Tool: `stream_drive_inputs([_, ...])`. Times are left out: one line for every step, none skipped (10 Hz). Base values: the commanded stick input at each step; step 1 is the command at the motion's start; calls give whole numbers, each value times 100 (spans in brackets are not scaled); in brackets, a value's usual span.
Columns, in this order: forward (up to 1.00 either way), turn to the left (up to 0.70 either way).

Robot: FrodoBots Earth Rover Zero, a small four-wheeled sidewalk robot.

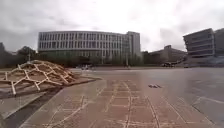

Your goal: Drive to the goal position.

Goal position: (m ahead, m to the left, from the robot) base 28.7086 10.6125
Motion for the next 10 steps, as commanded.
stream_drive_inputs([70,0])
stream_drive_inputs([70,0])
stream_drive_inputs([70,0])
stream_drive_inputs([70,0])
stream_drive_inputs([70,0])
stream_drive_inputs([70,0])
stream_drive_inputs([70,0])
stream_drive_inputs([70,0])
stream_drive_inputs([70,0])
stream_drive_inputs([70,0])
